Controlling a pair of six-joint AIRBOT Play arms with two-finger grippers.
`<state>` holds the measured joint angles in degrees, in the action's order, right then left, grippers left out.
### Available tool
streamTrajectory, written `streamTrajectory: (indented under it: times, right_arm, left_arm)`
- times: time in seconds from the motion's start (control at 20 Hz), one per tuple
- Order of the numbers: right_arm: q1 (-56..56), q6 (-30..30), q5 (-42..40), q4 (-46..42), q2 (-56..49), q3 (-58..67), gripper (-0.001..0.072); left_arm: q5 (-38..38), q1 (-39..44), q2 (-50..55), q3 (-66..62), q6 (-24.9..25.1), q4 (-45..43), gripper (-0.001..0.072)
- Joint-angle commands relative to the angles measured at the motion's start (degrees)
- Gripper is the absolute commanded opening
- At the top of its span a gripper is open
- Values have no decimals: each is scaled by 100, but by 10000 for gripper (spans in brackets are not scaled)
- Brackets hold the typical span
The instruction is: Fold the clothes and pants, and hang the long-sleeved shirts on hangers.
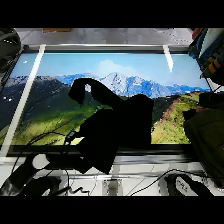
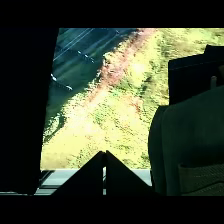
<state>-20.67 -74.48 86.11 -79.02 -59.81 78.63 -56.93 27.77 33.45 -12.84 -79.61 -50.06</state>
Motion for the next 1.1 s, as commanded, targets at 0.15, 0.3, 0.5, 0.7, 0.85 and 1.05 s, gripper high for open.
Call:
streamTrajectory:
  times: [0.15,0.3,0.5,0.7,0.85,1.05]
  right_arm:
    - [-90,28,-63,83,48,-72,31]
    - [-90,28,-74,83,48,-72,31]
    - [-90,26,-103,83,48,-72,31]
    - [-90,26,-125,83,48,-72,30]
    - [-90,26,-125,83,48,-72,30]
    - [-90,26,-127,83,48,-72,30]
  left_arm:
    - [664,745,1578,-2,-94,452,713]
    - [1058,796,1718,-52,-76,529,710]
    - [1419,796,1755,-83,385,970,705]
    - [1434,798,1904,-85,424,1034,694]
    - [1429,802,1919,-94,730,1429,546]
    - [1735,1075,1919,-260,1620,2181,198]
